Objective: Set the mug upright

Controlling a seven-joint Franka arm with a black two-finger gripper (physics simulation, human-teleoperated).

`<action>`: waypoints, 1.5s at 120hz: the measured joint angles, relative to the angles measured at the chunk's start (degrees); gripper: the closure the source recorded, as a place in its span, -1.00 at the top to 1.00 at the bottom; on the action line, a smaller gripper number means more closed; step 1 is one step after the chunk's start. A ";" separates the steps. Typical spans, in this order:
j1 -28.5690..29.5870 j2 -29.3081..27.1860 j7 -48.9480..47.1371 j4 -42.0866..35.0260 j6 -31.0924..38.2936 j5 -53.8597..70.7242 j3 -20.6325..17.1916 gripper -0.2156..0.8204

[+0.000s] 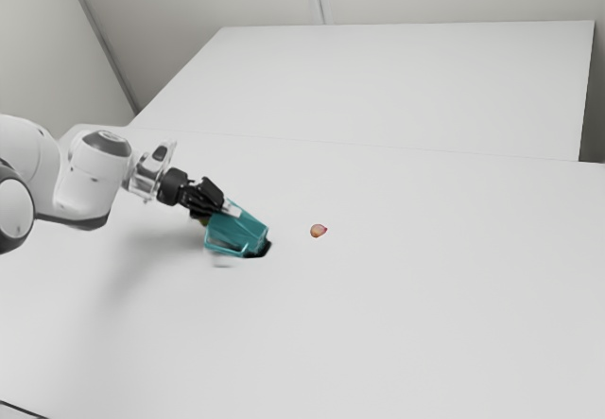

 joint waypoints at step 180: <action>-12.45 -31.25 -32.92 -20.11 17.34 55.28 -6.30 -0.92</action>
